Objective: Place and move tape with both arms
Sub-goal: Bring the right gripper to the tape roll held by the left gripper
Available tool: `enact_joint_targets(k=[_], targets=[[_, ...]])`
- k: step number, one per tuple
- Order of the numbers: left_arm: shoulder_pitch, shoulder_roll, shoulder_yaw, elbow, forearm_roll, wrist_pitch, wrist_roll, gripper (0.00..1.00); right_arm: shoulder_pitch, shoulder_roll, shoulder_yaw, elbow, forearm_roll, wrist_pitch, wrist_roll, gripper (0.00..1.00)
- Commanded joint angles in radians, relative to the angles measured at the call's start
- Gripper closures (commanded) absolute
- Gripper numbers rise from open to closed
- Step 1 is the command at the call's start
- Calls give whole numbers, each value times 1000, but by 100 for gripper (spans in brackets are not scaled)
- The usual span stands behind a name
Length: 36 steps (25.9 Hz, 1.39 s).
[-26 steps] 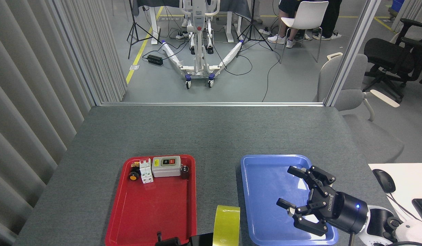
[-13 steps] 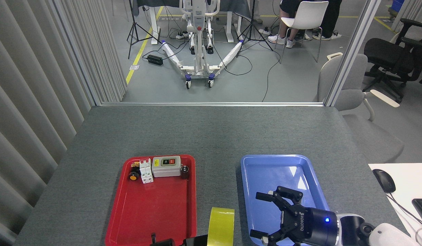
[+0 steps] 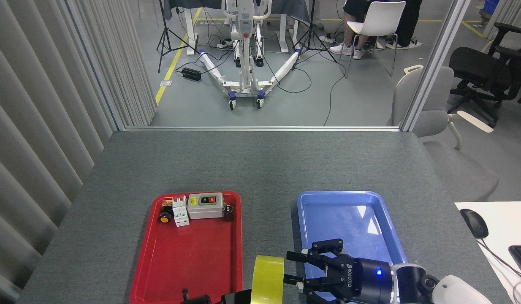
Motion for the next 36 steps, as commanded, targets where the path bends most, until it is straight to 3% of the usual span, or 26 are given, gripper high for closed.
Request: enact_joint_targets(k=[1,7,22,31,36], targets=[[0,0,-1,-1,1,0,0,100,-1,4,-5,4,0,7,1,59],[0,3,1,-1,0,-2,0,100,0,4,-6,17,0,7,0,68],[12,5,2,-7,0,-26,0,100,0,1,-6,21,-2,-22,-6,70],[13,5,2,-7,-2,-26,0,100,2,4,-5,21,-3,-25,-6,40],[13,5,4,-7,-2,-26,0,100,-6,61,-2,23,0,-19,1,32]])
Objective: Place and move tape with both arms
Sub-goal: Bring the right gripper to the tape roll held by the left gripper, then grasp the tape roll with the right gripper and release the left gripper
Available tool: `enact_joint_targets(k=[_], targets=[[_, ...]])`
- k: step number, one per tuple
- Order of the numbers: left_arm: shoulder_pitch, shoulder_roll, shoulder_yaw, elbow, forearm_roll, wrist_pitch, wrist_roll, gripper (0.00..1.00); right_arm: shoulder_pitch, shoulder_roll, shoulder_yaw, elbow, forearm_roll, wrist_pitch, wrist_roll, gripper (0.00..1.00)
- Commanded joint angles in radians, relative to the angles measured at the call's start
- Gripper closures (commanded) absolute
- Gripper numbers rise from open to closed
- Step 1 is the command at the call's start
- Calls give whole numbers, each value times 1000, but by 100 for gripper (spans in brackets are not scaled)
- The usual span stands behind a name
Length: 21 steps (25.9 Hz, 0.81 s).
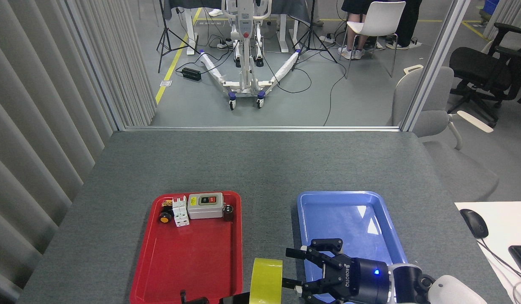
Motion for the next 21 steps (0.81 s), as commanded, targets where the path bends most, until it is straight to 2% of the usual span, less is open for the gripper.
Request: enact_joint_targets(k=[1,5,8,18,21], targets=[[0,0,0,0,0,0,0,100,-16,43,4,1,6,4,13,32],[-2,0,0,0,0,0,0,100,-29,93,10,32,49,7,14,33],[-2,0,0,0,0,0,0,100,-47,121,12,71,59,16,43,37],[-2,0,0,0,0,0,0,100,-53,141,25,91,61,-1,46,79],[-2,0,0,3,-2,-1,2,100,-53,142,28,91,61,-2,46,86]])
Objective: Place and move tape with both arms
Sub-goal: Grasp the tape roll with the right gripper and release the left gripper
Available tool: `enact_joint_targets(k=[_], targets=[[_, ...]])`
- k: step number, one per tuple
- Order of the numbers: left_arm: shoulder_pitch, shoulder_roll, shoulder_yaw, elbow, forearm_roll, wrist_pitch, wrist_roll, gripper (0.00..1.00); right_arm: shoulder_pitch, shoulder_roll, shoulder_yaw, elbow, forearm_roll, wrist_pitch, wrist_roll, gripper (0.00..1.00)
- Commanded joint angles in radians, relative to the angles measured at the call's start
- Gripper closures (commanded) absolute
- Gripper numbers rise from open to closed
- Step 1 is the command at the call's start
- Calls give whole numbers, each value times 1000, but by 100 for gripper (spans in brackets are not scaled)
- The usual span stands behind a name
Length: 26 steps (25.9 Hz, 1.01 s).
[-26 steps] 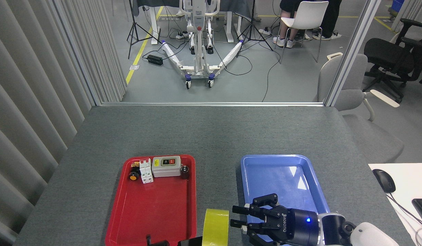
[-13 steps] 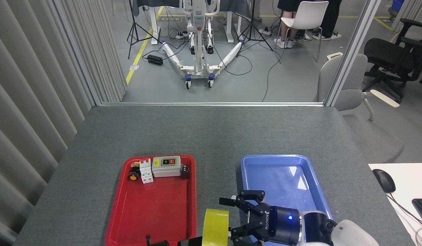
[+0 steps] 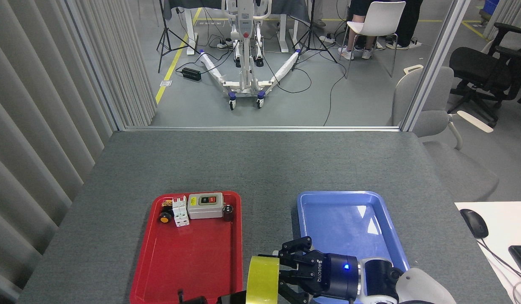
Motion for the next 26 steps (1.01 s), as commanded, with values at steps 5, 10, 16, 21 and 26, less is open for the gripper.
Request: enact_joint_targets(k=[5,10,16,21,26], targets=[[-2,-1,1,5,-2,-8,-3,9,0,0,5,1,0,-17,1,89],[-2,-7,24,5,-2,-28,3,0,0,-6,4,1,-1,-17,0,89],[0,-7,40,3,-2,-39,5,0,1,-6,-7,1,-3,-23,-2,89],[0,-10,52,8,-5,-86,27,0,11,6,-44,1,-15,-33,-8,88],[-2,-13,86,51,-230,-134,214,0,107,72,-286,1,-17,-45,-7,87]])
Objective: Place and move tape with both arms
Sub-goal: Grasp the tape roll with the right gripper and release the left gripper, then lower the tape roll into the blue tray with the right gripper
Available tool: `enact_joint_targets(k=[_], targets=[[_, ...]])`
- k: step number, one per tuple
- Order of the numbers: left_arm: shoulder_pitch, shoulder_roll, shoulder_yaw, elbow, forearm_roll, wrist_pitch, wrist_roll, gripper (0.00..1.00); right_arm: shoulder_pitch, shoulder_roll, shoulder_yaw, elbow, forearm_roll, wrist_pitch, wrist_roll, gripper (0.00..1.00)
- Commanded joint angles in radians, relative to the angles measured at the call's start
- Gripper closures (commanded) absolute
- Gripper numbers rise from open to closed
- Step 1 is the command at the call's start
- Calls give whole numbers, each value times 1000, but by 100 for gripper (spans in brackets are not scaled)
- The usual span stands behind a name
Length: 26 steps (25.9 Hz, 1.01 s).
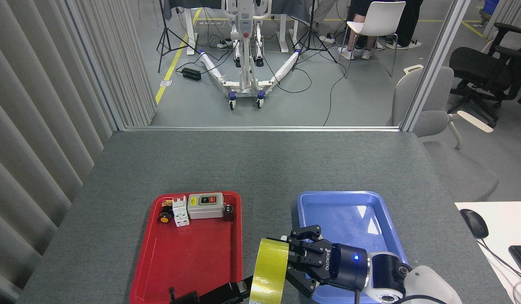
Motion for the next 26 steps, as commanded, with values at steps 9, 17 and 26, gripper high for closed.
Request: enact_joint_targets(k=[9,17,26], targets=[[43,-10,50,-157,-1312,-86,865,0,209,146,-570,32,4,-2,23,87],[72,3,-254,-107,-1854,808,1225,0,77,174,-588,158,2,518,404,85],[71,-2,-269,-139,-1646,808,1226,0,-90,137,-421,328,-5,741,759,83]])
